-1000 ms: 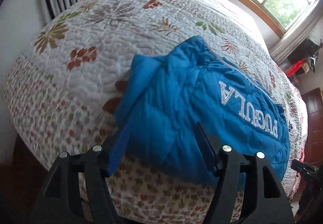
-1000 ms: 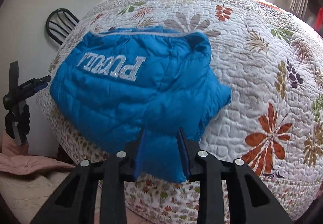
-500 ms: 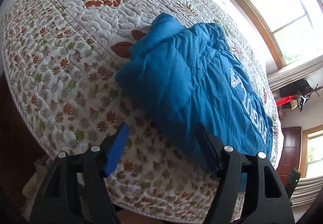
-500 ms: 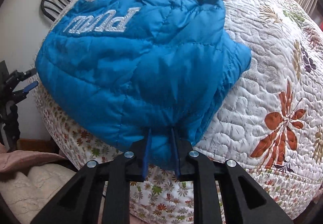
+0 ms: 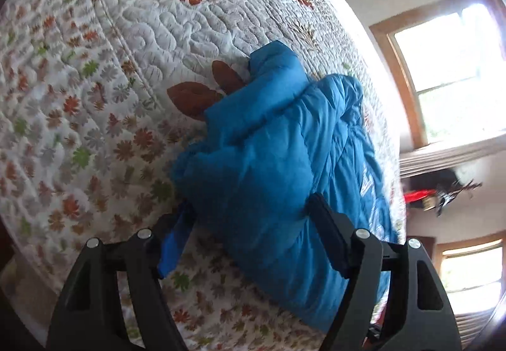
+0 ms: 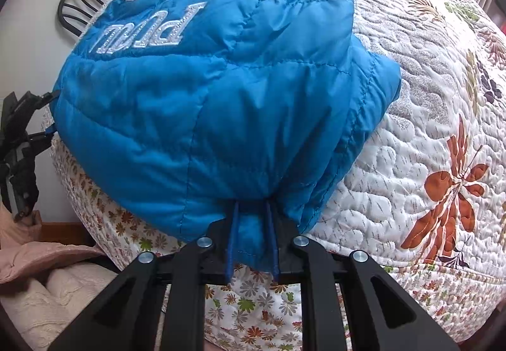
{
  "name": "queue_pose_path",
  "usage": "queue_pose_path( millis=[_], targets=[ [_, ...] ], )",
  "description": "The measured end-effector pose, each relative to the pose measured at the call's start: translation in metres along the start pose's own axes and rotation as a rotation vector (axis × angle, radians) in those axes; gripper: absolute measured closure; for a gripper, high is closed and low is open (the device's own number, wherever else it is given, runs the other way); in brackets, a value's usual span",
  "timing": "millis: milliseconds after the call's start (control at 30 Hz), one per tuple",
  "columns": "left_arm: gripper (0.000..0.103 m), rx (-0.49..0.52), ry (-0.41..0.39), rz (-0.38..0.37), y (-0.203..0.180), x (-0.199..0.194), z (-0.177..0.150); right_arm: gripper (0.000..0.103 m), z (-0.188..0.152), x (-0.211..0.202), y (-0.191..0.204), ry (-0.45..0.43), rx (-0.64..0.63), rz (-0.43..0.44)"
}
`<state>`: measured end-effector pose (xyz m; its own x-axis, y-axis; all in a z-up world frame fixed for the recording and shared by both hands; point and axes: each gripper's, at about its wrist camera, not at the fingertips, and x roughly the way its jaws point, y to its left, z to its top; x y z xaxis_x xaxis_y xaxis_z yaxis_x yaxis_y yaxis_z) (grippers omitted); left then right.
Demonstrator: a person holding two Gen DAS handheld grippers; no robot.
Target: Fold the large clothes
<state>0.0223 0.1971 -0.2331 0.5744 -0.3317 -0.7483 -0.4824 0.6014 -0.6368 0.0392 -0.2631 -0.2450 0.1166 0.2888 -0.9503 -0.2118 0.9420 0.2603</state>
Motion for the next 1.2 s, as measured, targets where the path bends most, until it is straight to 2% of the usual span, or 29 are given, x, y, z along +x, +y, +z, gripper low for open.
queue_pose_path(
  millis=[133, 233, 300, 367, 433, 533, 767, 1200],
  targets=[
    [0.039, -0.041, 0.014, -0.062, 0.007, 0.011, 0.007, 0.088, -0.001, 0.0, 0.001, 0.002, -0.001, -0.003],
    [0.055, -0.046, 0.017, -0.087, 0.007, 0.013, 0.007, 0.088, 0.001, 0.001, 0.001, 0.01, -0.004, -0.007],
    [0.071, -0.043, 0.001, -0.127, 0.003, 0.008, 0.005, 0.088, 0.001, 0.002, 0.001, 0.015, -0.005, -0.009],
    [0.075, -0.01, -0.018, -0.124, -0.001, 0.0, 0.001, 0.088, 0.003, 0.002, 0.001, 0.021, -0.008, -0.012],
    [0.076, 0.004, -0.026, -0.101, -0.002, 0.002, -0.001, 0.088, 0.004, 0.002, 0.002, 0.026, -0.011, -0.016],
    [0.076, -0.046, -0.005, -0.112, 0.013, 0.017, -0.001, 0.088, 0.006, 0.003, 0.002, 0.03, -0.012, -0.016],
    [0.075, 0.0, -0.008, -0.099, 0.014, 0.025, -0.008, 0.088, 0.007, 0.007, 0.002, 0.033, -0.01, -0.027],
    [0.074, 0.023, 0.0, -0.103, 0.018, 0.03, -0.005, 0.088, 0.004, 0.018, 0.005, 0.027, -0.011, -0.034]
  ],
)
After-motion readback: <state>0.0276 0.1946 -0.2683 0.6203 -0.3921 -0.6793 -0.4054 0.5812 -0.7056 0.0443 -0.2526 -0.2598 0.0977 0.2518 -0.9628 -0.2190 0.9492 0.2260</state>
